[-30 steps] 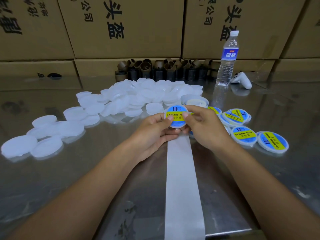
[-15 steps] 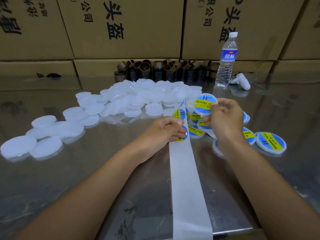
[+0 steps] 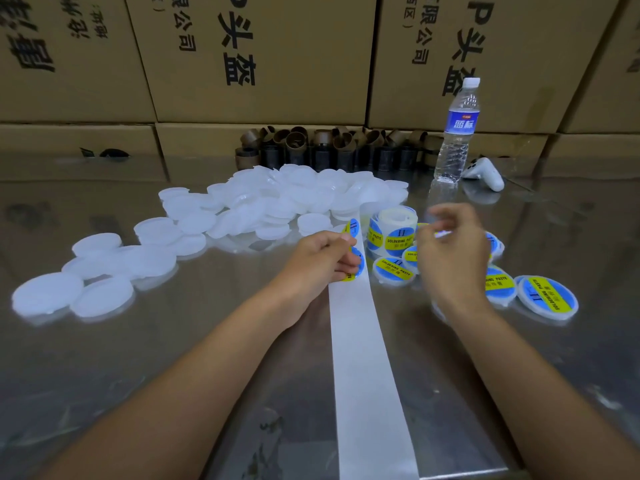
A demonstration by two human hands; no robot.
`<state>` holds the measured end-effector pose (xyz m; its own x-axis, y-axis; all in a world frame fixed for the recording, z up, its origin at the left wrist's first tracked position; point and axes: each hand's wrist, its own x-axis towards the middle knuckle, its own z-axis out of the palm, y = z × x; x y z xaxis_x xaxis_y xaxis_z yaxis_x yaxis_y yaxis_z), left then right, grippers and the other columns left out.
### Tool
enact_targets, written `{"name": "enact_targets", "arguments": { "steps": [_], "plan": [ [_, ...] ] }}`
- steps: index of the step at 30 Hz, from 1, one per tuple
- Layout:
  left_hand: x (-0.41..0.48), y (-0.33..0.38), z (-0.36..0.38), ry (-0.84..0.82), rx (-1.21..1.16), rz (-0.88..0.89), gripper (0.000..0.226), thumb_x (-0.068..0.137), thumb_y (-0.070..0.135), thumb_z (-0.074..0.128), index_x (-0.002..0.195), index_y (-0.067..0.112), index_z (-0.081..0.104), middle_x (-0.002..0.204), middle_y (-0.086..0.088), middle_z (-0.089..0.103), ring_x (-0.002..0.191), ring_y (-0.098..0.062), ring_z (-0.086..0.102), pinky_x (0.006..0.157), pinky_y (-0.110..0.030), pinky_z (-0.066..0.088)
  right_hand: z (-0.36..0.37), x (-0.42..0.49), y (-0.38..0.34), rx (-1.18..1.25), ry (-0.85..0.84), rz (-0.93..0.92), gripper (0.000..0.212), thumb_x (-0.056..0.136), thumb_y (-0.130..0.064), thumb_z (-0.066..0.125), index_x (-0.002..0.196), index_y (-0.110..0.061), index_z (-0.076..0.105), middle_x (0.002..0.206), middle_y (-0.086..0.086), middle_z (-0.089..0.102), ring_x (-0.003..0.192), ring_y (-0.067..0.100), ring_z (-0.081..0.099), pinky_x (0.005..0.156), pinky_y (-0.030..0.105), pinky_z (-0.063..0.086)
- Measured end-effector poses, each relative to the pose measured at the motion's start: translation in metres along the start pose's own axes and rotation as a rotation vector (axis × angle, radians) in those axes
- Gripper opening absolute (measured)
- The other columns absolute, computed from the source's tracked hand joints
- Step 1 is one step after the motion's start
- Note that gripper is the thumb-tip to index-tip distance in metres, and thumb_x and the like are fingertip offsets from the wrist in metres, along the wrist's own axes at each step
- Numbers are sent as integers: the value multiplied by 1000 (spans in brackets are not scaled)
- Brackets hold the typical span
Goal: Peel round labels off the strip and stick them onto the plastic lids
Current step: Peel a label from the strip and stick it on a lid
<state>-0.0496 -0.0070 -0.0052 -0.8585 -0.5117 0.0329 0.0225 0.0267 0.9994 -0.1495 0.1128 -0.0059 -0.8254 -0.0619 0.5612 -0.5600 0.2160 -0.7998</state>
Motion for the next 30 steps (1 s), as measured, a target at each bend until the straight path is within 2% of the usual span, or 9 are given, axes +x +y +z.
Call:
{"name": "enact_targets", "arguments": {
  "steps": [3,6,10,13,15,18,23,27,30],
  "plan": [
    [1,0,-1,11,-56,-7,16,100,14,45,93,12,59,75,-5,58,73,-17,61,65,-16,51,7,-13,1,-176,-445,-258,15,84,-11,58,90,-25,58,76,-11,56,73,5,48,68,25,40],
    [3,0,-3,24,-83,-24,15,99,13,45,94,12,59,71,-4,55,70,-18,60,73,-24,53,9,-16,8,-341,-645,-357,13,84,-21,64,96,-26,62,89,-8,54,93,9,44,80,30,41],
    [10,0,-11,147,38,12,18,98,12,47,86,17,59,70,-2,55,65,-14,57,64,-21,48,9,-16,9,-400,-701,-366,22,85,-26,65,106,-28,65,95,-8,49,98,7,39,84,27,38],
    [16,-3,-31,380,463,168,14,94,14,50,85,22,56,73,7,56,67,-8,54,56,-10,39,8,-16,7,-421,-714,-370,24,87,-27,63,111,-28,65,99,-5,50,106,11,40,86,28,37],
    [16,-4,-51,488,681,213,9,93,14,50,98,19,56,87,3,60,82,-15,57,65,-18,42,7,-16,7,-433,-720,-374,26,88,-27,62,114,-29,64,100,-4,49,109,12,40,87,30,38],
    [17,-8,-76,619,977,97,28,92,16,52,120,9,52,121,-15,53,114,-34,48,92,-42,38,7,-15,7,-440,-720,-385,27,88,-27,62,115,-29,64,99,-6,47,109,12,40,87,29,38],
    [12,-10,-85,627,1209,-247,51,92,26,52,133,2,35,139,-25,35,130,-43,30,111,-51,19,6,-16,7,-440,-729,-380,26,88,-27,61,114,-29,63,99,-6,46,110,12,41,87,29,38],
    [12,-13,-89,614,1247,-341,50,91,25,47,134,3,33,139,-23,39,131,-40,30,111,-48,19,4,-16,6,-429,-734,-372,25,88,-26,61,113,-28,63,106,-3,52,110,12,42,89,29,38],
    [13,-14,-90,630,1283,-284,31,90,19,47,118,6,42,129,-18,48,124,-37,36,101,-42,26,4,-16,6,-421,-733,-369,24,88,-26,61,112,-27,63,107,-2,53,110,12,42,89,29,39]
  ]
}}
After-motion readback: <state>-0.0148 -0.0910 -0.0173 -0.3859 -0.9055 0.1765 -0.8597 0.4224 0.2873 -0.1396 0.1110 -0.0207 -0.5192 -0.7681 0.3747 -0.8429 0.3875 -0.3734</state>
